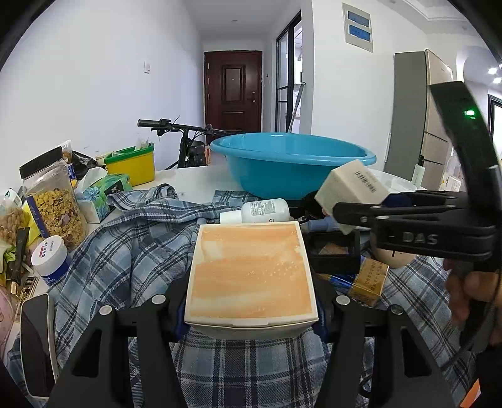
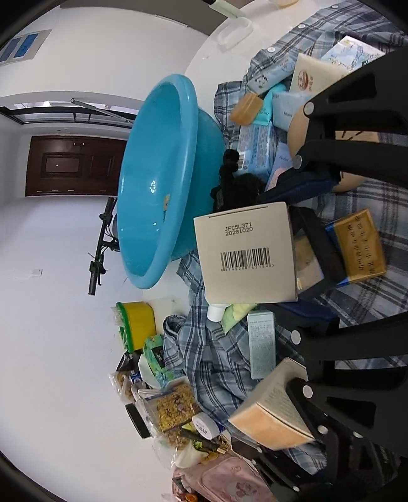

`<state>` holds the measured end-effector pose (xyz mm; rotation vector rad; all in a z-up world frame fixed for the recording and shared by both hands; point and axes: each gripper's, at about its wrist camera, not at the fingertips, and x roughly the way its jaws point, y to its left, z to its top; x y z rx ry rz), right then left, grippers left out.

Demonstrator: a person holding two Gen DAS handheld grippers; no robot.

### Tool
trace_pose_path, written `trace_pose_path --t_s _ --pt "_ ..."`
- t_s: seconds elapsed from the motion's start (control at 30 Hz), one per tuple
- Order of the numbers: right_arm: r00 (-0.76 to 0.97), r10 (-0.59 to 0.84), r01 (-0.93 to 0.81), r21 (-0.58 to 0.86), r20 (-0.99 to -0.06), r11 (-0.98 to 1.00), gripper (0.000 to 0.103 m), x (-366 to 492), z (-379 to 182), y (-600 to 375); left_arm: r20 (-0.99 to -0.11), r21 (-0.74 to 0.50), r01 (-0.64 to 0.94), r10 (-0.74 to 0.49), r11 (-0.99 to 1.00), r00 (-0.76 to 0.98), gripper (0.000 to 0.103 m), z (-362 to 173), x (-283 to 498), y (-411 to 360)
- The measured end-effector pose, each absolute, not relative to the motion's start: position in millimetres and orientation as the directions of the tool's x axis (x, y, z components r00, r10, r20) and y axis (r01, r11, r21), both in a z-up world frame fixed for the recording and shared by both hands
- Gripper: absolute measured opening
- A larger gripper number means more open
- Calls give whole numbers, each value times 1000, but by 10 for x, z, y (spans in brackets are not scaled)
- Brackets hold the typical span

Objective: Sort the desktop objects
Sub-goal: 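Grasp the cream barcode box with the right gripper while the left holds the tan box, then carry the tan box and cream barcode box over the blue basin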

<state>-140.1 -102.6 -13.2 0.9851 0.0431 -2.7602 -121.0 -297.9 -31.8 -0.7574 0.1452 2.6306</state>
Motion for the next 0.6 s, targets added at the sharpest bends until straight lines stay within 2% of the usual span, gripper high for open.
trace_pose_path --t_s 0.23,0.6 --pt "-777 -210 209 71 -594 -975 53 -1314 59 -846 -532 -8 -398 341 -917 -775 62 -326 -1219 -2980" --pt "-845 -172 193 11 -506 -981 53 -1604 615 -651 -535 -3 -394 334 -919 -776 62 -326 -1223 -2999"
